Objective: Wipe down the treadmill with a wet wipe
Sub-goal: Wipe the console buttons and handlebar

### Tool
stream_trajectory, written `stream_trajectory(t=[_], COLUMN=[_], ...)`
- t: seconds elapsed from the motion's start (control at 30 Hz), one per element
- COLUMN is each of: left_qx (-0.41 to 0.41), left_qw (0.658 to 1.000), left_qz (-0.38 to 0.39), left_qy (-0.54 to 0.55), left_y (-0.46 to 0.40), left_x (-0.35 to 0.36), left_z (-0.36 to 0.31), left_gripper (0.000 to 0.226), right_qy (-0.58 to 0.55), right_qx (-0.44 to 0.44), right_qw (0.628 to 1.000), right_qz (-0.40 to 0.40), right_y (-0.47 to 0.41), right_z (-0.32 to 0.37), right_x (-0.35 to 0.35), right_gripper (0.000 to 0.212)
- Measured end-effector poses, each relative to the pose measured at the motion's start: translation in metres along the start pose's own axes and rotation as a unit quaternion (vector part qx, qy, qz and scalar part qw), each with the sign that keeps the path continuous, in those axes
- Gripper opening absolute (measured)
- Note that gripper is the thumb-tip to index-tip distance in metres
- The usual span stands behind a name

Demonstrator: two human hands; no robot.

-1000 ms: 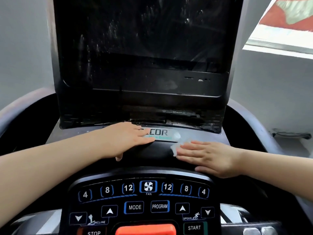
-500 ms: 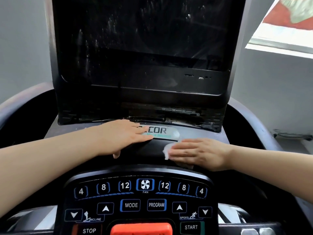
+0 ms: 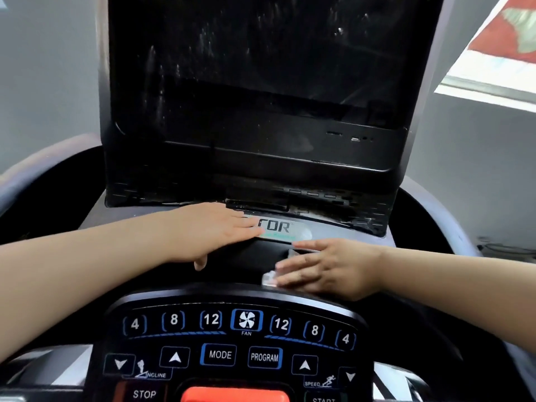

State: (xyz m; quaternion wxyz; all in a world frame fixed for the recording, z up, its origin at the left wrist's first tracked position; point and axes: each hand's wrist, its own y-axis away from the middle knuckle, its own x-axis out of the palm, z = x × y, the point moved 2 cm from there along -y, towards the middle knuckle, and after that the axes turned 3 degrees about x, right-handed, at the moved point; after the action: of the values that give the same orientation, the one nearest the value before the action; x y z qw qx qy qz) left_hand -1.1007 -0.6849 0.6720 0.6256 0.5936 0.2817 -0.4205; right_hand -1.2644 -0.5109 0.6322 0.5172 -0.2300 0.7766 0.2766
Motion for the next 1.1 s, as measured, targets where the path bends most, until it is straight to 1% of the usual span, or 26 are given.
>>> stream_trajectory(t=[0.1,0.17,0.23,0.3,0.33,0.4,0.43,0.47,0.5,0.53,0.57,0.63,0.67,0.8,0.87,1.0,1.1], left_qx=[-0.005,-0.012,-0.003,-0.01,-0.02,-0.041,-0.045,-0.04,-0.038,-0.043,-0.055,-0.08,-0.088,-0.08,-0.073,-0.043,-0.027], left_qw=[0.999,0.999,0.997,0.996,0.995,0.993,0.99,0.984,0.981,0.981,0.983,0.991,0.992,0.996,0.997,0.999,0.999], left_qz=[-0.019,-0.025,-0.052,-0.074,-0.079,-0.087,-0.118,-0.165,-0.189,-0.19,-0.169,-0.085,-0.064,-0.024,-0.015,-0.029,-0.034], left_qy=[0.031,0.045,0.058,0.058,0.057,0.061,0.059,0.046,0.029,0.022,0.035,0.06,0.058,0.027,0.017,-0.005,-0.008], left_y=[0.006,0.012,0.017,0.02,0.021,0.025,0.027,0.03,0.033,0.037,0.042,0.052,0.057,0.071,0.076,0.085,0.089], left_x=[0.002,0.006,0.008,0.014,0.015,0.02,0.021,0.023,0.025,0.029,0.034,0.052,0.057,0.072,0.075,0.079,0.082], left_z=[0.002,0.004,0.005,0.007,0.008,0.011,0.012,0.013,0.016,0.019,0.022,0.028,0.031,0.042,0.047,0.057,0.065], left_gripper=[0.105,0.097,0.089,0.085,0.084,0.087,0.089,0.092,0.094,0.096,0.097,0.102,0.106,0.122,0.126,0.132,0.132], right_qy=[-0.031,-0.028,-0.009,0.004,0.004,-0.011,-0.014,-0.013,-0.011,-0.013,-0.01,0.007,0.016,0.021,0.025,0.014,0.015], right_qx=[0.053,0.067,0.066,0.052,0.038,0.001,-0.018,-0.031,-0.038,-0.04,-0.04,-0.028,-0.014,0.05,0.057,0.066,0.095], right_qw=[0.998,0.997,0.998,0.998,0.999,1.0,1.0,0.999,0.999,0.998,0.998,0.999,1.0,0.999,0.998,0.998,0.995], right_qz=[0.004,0.011,0.019,0.024,0.017,-0.008,-0.018,-0.027,-0.034,-0.039,-0.038,-0.021,-0.015,-0.003,-0.004,-0.013,0.008], right_y=[-0.008,0.008,0.026,0.023,0.011,-0.028,-0.051,-0.073,-0.092,-0.104,-0.109,-0.099,-0.087,-0.043,-0.054,-0.113,-0.111], right_z=[0.003,0.003,0.0,-0.007,-0.01,-0.011,-0.01,-0.009,-0.009,-0.009,-0.011,-0.015,-0.018,-0.024,-0.021,-0.014,-0.015], right_x=[-0.001,0.0,0.003,0.0,-0.003,-0.011,-0.015,-0.019,-0.023,-0.025,-0.026,-0.023,-0.021,-0.013,-0.016,-0.024,-0.025], right_gripper=[0.046,0.047,0.048,0.048,0.05,0.046,0.044,0.044,0.045,0.045,0.046,0.049,0.05,0.051,0.05,0.053,0.053])
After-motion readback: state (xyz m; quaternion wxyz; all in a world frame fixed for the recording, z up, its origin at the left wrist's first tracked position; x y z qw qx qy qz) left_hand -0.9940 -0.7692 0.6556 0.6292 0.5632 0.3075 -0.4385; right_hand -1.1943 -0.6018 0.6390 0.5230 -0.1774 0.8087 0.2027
